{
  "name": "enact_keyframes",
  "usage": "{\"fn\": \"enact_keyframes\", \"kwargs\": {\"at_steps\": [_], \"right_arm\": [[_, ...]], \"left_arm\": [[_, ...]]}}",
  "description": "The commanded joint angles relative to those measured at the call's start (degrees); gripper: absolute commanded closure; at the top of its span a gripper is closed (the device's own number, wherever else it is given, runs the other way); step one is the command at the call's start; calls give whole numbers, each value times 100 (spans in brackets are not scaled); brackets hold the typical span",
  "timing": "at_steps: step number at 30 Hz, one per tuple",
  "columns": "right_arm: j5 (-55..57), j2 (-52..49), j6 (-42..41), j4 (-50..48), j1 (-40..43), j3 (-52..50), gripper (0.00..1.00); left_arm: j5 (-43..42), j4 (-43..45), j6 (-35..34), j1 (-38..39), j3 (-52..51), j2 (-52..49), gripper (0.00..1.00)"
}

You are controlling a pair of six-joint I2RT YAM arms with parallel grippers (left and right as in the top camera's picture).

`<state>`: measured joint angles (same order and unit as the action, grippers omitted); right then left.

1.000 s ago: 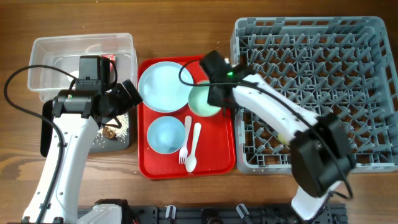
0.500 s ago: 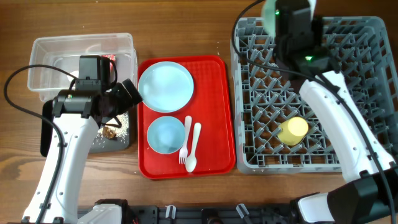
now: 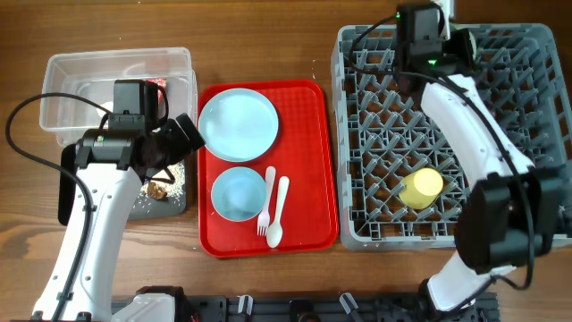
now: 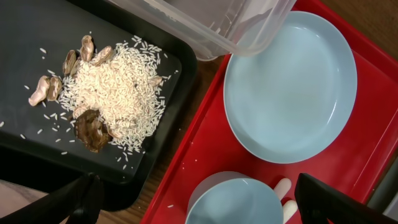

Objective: Sort waste into correct bins and load items into the dishwasher rack

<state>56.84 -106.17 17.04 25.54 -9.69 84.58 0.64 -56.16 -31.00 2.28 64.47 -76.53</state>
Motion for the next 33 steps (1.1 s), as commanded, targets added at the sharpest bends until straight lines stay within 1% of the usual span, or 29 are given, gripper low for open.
{"fn": "enact_keyframes", "kwargs": {"at_steps": [1,3,6,8,9,10,14,18,25,27,31,33], "right_arm": [[345,-214,-632,201,-9,31,96],[138,-229,-946,415,-9,20,96],[7,-229,-1154,501,-9,20,95],[79,-229,-1270,516,-9,20,96],[352,-229,-1294,457,-9,20,96],[719,-229,-1283,308,-9,20,96],[752,-282,-780,-109,-9,20,96],[741,-509,-802,-11,-20,20,96],[721,-793,-822,70,-361,20,96],[721,-876,-942,192,-413,20,96],[715,-879,-1473,522,-490,20,96],[490,-861,-1624,776,-538,22,95]], "left_arm": [[92,20,-98,-28,15,79,0],[92,17,-98,-28,15,79,0],[92,17,-98,-26,15,79,0],[92,15,-98,-26,15,79,0],[92,17,-98,-26,15,79,0],[92,17,-98,-26,15,79,0],[92,17,-98,-26,15,79,0],[94,17,-96,-28,15,79,0],[92,15,-96,-28,15,79,0],[94,15,-96,-28,15,79,0],[92,17,-96,-28,15,79,0],[94,17,-96,-28,15,79,0]]}}
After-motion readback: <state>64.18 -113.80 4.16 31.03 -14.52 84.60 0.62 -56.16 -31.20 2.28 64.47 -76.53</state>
